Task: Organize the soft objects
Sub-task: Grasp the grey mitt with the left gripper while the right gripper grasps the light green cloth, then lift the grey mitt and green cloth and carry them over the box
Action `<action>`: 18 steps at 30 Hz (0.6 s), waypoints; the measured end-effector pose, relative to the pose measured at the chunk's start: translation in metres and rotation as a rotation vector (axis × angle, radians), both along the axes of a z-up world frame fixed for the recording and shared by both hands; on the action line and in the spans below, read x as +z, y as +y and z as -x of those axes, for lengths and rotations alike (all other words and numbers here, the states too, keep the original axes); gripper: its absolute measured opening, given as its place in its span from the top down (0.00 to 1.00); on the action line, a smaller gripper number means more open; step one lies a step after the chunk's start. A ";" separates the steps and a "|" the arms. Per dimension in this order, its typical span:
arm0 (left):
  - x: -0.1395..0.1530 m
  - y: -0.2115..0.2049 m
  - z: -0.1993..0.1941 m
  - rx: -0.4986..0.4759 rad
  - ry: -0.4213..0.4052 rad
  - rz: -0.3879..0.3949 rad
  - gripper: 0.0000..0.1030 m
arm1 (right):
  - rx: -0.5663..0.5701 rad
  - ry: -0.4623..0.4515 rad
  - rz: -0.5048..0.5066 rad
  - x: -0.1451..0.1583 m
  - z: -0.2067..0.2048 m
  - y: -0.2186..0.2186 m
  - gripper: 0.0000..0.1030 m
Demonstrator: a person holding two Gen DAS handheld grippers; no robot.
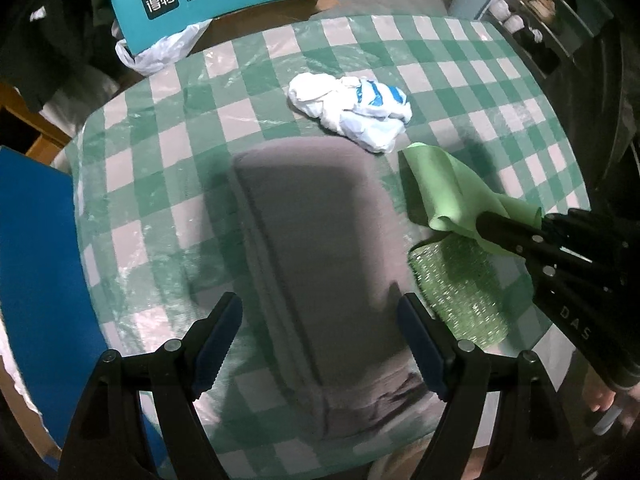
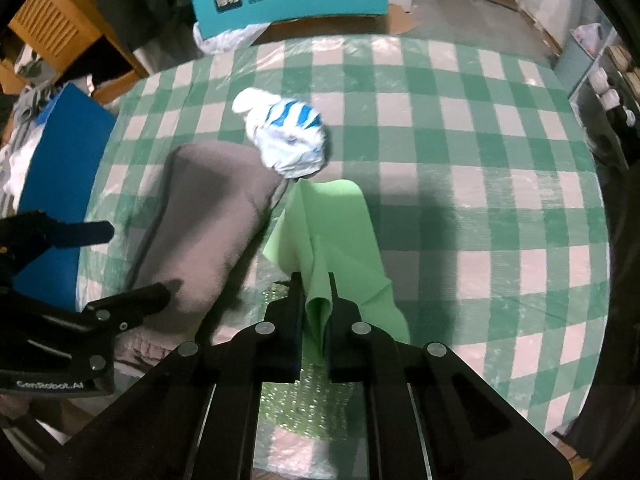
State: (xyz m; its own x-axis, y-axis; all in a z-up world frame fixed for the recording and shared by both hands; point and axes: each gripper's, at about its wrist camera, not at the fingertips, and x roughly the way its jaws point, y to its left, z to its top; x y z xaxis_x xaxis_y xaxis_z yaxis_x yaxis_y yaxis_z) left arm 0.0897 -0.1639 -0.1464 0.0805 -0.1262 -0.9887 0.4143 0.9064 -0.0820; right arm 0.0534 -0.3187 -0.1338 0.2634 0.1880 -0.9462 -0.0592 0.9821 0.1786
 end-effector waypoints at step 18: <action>-0.042 -0.010 -0.006 -0.042 -0.013 -0.190 0.06 | -0.035 -0.007 -0.033 -0.011 -0.011 -0.016 0.50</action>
State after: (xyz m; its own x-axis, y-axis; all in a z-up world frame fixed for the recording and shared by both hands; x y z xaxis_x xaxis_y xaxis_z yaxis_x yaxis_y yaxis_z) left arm 0.0961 -0.1737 -0.1884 0.0916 0.0593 -0.9940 0.4523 0.8868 0.0946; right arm 0.0648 -0.3346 -0.1447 0.2765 0.2098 -0.9378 -0.0265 0.9772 0.2108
